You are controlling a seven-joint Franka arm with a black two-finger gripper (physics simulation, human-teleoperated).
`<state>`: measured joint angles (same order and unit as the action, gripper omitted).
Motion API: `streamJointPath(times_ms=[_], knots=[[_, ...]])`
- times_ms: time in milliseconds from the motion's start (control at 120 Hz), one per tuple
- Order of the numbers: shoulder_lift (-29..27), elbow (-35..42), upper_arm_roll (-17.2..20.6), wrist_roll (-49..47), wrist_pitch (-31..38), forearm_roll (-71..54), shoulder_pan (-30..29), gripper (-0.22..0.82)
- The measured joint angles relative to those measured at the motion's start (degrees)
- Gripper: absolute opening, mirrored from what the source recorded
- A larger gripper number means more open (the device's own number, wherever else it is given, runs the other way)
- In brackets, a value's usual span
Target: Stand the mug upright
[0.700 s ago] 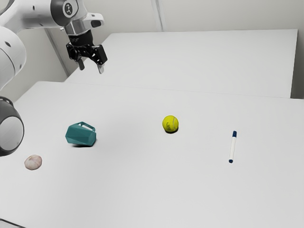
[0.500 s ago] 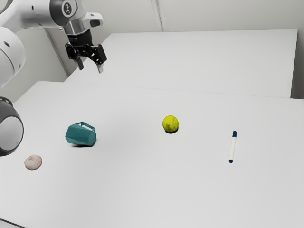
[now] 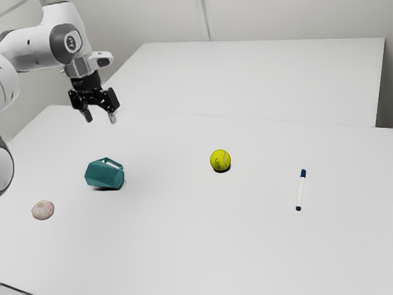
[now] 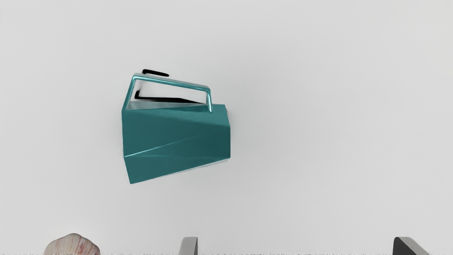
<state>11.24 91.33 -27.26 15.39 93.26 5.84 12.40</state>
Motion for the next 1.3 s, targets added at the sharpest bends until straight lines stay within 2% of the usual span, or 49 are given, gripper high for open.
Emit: streamJointPath(times_ms=[308,633,1300], knots=[[-0.4,4.8,-7.1,7.6,0.6,1.7,-0.9,0.60],[1.1,9.5,-14.9,17.7,1.6,10.8,-4.5,0.60],[14.1,8.5,-15.3,35.8,-2.6,40.6,-14.6,0.60]])
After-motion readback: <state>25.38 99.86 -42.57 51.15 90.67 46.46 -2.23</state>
